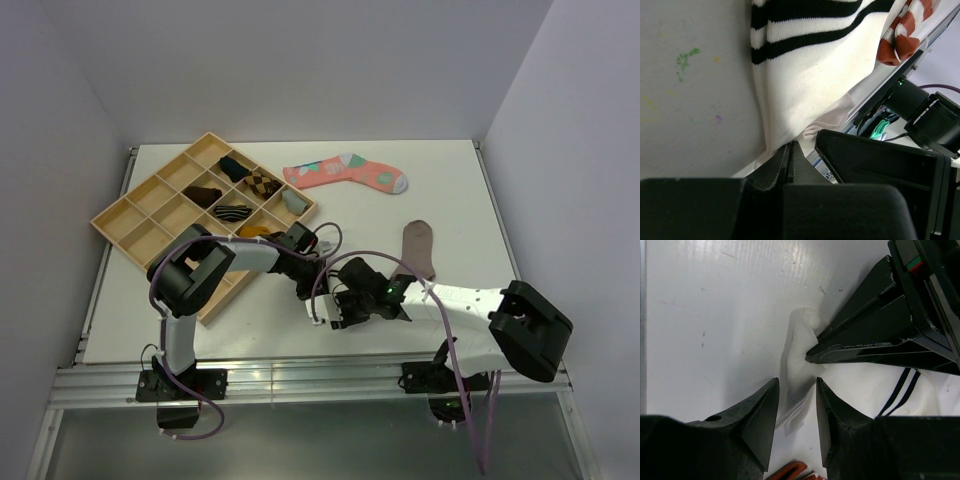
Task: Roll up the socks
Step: Roll the sock at the center of the board.
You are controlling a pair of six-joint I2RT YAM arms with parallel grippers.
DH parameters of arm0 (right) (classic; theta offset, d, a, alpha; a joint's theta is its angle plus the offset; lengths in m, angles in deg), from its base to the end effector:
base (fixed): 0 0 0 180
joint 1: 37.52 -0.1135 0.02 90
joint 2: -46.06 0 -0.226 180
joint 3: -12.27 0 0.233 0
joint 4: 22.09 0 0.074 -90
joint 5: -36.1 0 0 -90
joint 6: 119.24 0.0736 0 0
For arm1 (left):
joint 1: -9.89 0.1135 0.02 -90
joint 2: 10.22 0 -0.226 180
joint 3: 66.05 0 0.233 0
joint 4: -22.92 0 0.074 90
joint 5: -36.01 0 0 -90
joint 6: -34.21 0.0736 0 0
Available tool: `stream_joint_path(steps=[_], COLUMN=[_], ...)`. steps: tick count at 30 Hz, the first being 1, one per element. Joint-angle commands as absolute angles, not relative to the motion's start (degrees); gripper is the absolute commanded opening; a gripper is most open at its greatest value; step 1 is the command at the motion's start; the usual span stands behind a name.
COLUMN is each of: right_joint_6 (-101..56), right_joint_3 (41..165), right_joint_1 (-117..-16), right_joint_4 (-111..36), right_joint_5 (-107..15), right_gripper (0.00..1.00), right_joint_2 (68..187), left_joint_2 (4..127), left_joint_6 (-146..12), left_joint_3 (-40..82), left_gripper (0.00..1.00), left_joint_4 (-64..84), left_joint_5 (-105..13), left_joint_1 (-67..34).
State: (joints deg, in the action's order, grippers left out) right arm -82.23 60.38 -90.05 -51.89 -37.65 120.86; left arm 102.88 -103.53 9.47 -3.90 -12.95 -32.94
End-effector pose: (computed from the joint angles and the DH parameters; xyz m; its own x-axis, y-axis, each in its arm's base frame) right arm 0.1350 0.2100 0.1063 0.3782 -0.7668 -0.5186 -0.9203 -0.2507 -0.3004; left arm 0.2233 -0.2729 0.0625 -0.9783 0.1457 0.1477 -0.0047 0.6960 -0.7180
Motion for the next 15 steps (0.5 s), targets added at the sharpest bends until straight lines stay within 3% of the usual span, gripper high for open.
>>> stream_joint_path(steps=[1, 8, 15], right_joint_6=[-82.5, -82.4, -81.1], right_joint_3=[60.3, 61.0, 61.9], right_joint_1=[-90.4, -90.4, -90.4], right_joint_4=[-48.9, -49.3, -50.6], right_joint_5=[-39.0, -39.6, -39.7], right_gripper=[0.43, 0.4, 0.26], right_joint_2=[121.6, 123.6, 124.6], left_joint_2=[103.0, 102.6, 101.0], left_joint_6=[-100.4, -100.9, -102.5], left_joint_3=[8.1, 8.0, 6.9], left_gripper=[0.0, 0.0, 0.01], left_joint_4=[-6.9, -6.2, -4.3], left_joint_5=[-14.6, -14.0, -13.4], left_joint_1=[-32.9, -32.9, -32.9])
